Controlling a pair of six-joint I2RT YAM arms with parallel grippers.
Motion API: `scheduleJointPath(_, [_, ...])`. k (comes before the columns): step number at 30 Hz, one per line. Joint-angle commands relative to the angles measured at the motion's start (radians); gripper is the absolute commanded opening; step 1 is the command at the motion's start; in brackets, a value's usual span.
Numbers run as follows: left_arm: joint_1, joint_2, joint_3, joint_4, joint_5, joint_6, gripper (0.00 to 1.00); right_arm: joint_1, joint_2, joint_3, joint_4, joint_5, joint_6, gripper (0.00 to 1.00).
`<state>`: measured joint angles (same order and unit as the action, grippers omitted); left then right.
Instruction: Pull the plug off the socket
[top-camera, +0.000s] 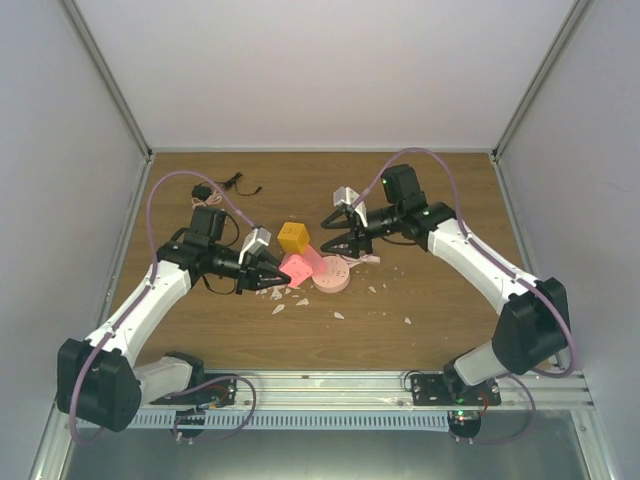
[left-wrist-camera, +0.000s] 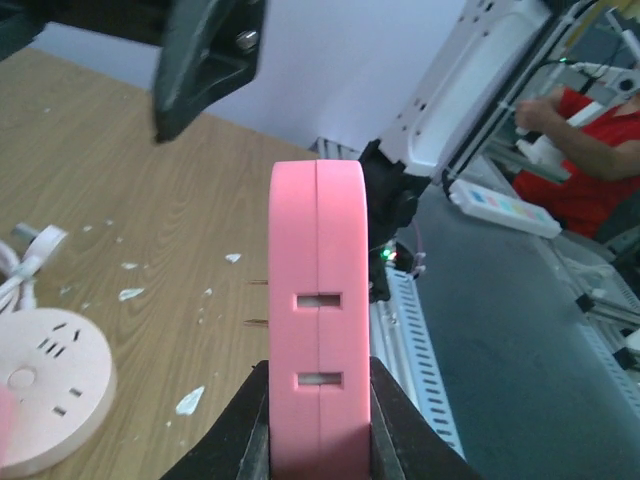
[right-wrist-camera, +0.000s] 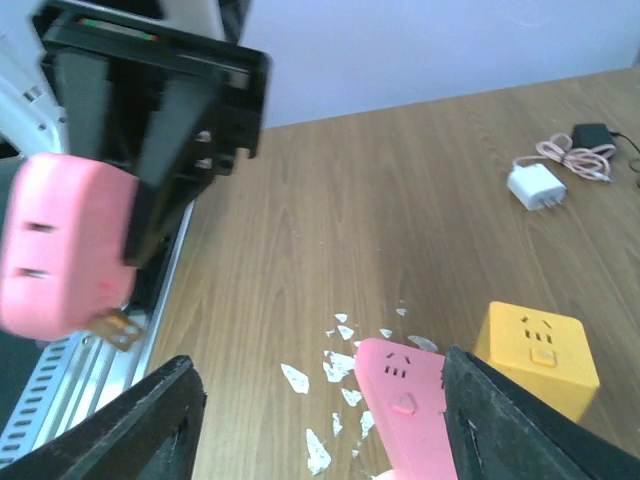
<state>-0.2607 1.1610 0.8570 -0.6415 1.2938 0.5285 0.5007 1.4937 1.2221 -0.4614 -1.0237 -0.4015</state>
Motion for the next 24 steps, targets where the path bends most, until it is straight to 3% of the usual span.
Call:
scheduleJointPath(1, [0.003,-0.023,0.041,-0.042,0.129,0.048,0.0,-0.016,-0.014,-0.042,0.117,0.043,0.063,0.69])
scheduleJointPath(13, [0.003,0.003,0.073,-0.089,0.182,0.084,0.0,0.114,0.047,-0.023,0.136,0.003,0.057,0.71])
scheduleJointPath(24, [0.02,-0.011,0.053,0.027,0.138,-0.043,0.0,0.174,0.006,-0.025,0.088,-0.058,-0.003,0.69])
